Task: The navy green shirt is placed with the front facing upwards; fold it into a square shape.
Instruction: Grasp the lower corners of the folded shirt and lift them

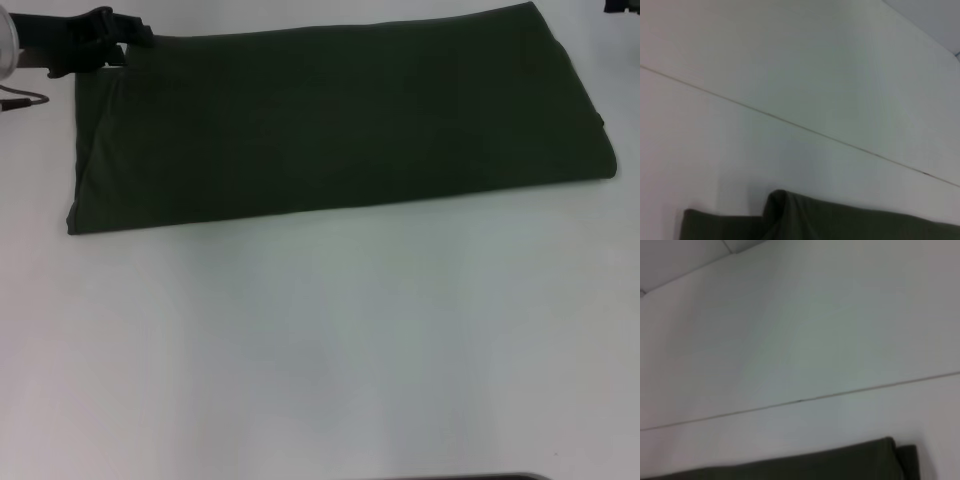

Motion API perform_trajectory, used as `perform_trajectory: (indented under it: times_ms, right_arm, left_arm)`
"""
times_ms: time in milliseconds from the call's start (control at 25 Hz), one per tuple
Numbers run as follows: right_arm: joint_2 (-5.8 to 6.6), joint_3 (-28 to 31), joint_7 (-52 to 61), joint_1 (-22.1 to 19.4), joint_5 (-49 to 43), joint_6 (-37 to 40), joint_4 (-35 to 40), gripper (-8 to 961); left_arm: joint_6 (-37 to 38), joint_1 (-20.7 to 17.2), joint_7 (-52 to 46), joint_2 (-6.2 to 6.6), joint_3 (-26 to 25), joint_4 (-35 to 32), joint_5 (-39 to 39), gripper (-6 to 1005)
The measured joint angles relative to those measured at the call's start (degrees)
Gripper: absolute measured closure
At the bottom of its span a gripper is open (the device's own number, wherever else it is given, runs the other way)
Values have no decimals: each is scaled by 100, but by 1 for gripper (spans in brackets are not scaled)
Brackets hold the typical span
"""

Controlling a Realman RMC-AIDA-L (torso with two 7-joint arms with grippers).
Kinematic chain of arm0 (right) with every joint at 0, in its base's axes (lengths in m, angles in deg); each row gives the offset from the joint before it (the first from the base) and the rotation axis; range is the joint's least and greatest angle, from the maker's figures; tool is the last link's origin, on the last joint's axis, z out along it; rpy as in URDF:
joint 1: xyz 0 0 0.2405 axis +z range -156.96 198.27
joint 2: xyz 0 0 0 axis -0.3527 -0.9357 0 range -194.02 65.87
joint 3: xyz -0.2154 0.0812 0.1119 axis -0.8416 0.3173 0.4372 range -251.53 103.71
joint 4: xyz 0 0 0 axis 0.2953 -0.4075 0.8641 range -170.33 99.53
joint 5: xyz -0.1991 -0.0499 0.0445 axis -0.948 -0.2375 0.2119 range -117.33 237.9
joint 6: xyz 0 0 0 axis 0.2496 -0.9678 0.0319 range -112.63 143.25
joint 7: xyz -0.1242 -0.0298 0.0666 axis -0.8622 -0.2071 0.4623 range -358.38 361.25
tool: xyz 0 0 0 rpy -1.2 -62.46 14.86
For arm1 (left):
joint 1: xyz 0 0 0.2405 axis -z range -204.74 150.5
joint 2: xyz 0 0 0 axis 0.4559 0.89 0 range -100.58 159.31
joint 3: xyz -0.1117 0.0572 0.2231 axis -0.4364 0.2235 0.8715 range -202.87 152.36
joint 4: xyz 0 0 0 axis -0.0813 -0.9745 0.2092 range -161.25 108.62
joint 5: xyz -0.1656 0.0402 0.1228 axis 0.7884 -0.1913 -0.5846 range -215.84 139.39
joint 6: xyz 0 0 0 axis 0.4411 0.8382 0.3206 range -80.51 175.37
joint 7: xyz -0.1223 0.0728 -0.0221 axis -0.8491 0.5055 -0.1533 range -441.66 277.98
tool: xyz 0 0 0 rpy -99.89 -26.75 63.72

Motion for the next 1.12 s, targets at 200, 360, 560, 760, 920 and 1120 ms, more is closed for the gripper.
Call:
perform_trajectory:
  times_ms: [200,360,560,760,920,1120]
  right_arm:
    - [-15,13,-8,-177,19,689,419,92]
    - [-128,28,0,-453,32,1485,1017,43]
    - [-135,244,-34,-749,197,2262,1218,49]
    - [-138,442,-155,-1044,572,2409,1184,53]
    - [-155,461,-228,-1170,735,2423,1159,55]
    - [-153,463,-283,-1208,744,2467,1093,54]
  left_arm:
    - [570,-85,-6,64,-18,-151,20,505]
    - [1360,-360,-9,94,-33,-636,181,507]
    - [2185,-591,-173,378,-60,-663,211,513]
    - [2199,-675,-624,538,-87,-524,-243,518]
    - [2010,-635,-828,545,-82,-252,-596,519]
    - [1692,-568,-860,562,-76,122,-892,510]
